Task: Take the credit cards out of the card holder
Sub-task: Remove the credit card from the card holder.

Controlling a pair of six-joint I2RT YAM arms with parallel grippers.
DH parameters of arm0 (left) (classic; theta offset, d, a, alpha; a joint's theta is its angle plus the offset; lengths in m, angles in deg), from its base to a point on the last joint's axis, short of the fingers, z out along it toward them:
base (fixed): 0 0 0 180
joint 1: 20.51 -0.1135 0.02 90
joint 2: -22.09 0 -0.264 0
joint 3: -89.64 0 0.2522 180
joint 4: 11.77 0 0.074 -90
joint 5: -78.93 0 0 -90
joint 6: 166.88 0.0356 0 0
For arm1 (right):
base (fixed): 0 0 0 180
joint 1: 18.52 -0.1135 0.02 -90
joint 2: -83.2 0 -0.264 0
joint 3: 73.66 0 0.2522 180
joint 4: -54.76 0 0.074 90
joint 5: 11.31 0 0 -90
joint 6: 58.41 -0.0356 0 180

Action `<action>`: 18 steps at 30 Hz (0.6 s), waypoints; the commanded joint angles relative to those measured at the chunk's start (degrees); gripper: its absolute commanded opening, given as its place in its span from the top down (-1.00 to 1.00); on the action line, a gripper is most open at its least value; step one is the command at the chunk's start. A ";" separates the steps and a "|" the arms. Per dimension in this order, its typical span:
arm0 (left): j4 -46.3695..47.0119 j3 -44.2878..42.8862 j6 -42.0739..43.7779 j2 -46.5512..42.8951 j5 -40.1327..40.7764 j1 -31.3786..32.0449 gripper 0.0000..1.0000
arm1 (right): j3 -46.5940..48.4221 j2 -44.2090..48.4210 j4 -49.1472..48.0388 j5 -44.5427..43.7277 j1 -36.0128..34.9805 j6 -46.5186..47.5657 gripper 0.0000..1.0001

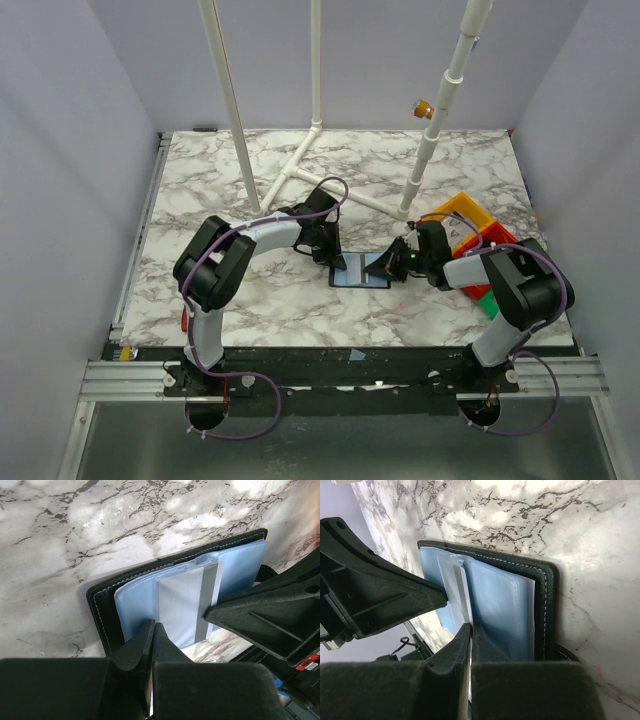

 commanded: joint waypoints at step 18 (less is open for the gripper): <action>-2.46 4.68 1.49 2.62 3.14 -1.09 1.00 | -1.20 -0.26 -1.69 1.89 1.42 0.69 0.61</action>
